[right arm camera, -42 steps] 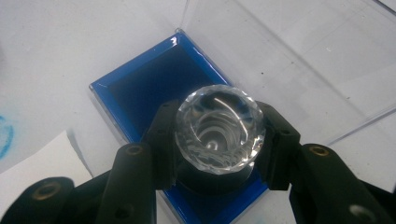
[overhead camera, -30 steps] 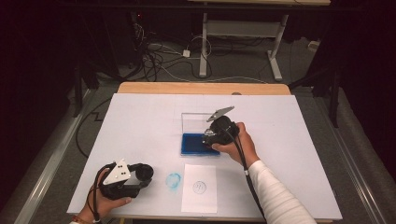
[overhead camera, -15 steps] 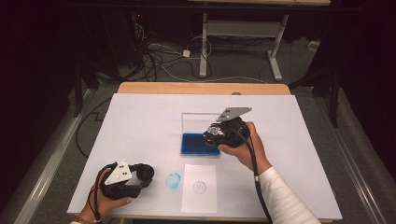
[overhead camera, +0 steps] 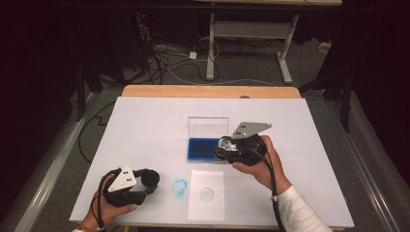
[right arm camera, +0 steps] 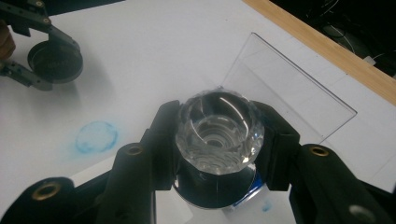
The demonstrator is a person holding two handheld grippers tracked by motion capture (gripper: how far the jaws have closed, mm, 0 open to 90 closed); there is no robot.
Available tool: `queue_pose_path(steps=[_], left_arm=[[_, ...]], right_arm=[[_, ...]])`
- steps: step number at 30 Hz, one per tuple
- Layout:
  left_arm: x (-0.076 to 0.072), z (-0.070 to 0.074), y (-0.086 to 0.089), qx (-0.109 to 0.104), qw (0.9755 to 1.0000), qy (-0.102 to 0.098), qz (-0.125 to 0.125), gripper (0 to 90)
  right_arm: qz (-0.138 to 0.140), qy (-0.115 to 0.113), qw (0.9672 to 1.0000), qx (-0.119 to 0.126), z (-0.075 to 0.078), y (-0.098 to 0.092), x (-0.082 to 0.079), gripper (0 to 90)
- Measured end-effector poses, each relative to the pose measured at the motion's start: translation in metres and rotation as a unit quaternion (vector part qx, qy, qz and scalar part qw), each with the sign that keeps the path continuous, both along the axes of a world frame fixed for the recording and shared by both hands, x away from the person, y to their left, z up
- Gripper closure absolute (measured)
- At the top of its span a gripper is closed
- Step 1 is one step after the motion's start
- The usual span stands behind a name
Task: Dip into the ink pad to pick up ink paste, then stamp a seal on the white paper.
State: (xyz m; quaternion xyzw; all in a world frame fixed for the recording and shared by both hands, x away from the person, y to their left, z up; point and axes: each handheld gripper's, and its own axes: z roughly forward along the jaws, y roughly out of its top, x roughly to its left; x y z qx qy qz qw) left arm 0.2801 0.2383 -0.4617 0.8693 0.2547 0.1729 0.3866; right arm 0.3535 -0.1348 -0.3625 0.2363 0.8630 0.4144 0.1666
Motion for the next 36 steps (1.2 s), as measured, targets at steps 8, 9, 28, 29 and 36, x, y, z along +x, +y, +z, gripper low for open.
queue_pose_path(steps=[8,9,28,29,36], left_arm=[[0.001,0.001,0.0,-0.002,1.0,-0.001,-0.004,36.7],[0.001,0.001,0.0,-0.001,1.0,-0.001,-0.005,36.7],[0.004,-0.001,-0.003,0.0,0.9999,0.004,-0.01,36.7],[0.004,-0.001,-0.003,0.001,0.9999,0.004,-0.011,36.7],[0.005,-0.001,-0.003,0.001,0.9999,0.004,-0.011,36.7]], right_arm=[[0.013,-0.004,0.9999,0.006,0.003,-0.007,-0.014,56.9],[0.013,-0.006,0.9999,0.007,0.003,-0.008,-0.015,56.9],[0.032,-0.009,0.9993,0.015,0.01,-0.01,-0.032,56.8],[0.031,-0.01,0.9994,0.014,0.01,-0.01,-0.033,56.9],[0.048,-0.01,0.9987,0.014,0.012,-0.003,-0.041,56.9]])
